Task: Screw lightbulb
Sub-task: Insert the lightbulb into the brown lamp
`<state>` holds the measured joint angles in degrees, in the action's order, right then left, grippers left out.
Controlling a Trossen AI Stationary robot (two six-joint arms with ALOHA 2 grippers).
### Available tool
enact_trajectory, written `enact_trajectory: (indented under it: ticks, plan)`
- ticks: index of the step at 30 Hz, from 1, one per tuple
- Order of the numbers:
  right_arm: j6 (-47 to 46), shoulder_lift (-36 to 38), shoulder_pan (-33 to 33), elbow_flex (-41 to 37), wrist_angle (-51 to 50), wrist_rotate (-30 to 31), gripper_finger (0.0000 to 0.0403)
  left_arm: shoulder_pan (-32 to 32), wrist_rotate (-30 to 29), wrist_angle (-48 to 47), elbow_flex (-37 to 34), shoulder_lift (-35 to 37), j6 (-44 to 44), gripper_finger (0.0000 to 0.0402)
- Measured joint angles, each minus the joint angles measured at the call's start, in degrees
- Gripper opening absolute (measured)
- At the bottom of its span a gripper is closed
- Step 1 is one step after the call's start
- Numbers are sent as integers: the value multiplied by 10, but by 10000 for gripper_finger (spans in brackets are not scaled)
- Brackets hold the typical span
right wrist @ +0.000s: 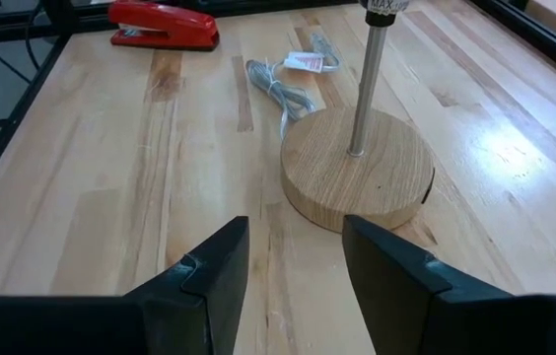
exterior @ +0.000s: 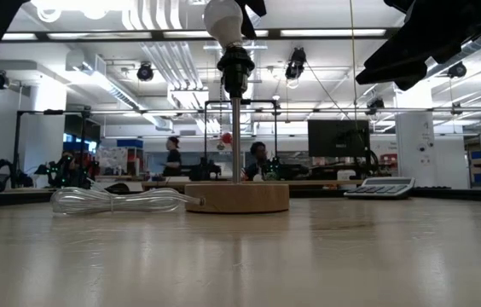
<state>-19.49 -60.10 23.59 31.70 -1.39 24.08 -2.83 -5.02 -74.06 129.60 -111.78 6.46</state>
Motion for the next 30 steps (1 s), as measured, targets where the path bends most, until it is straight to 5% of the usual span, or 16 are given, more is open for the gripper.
enact_trajectory:
  ticks: [17, 22, 30]
  plan:
    - [24, 0, -29, 0, 38, 1, 165, 33, -1, 6, 0, 136, -30, 278]
    - [25, 0, -65, 0, 77, 1, 161, 63, -81, -56, -6, 179, -4, 263]
    - [12, 0, -84, 0, 103, 1, 158, 118, -147, 19, -149, 261, 33, 249]
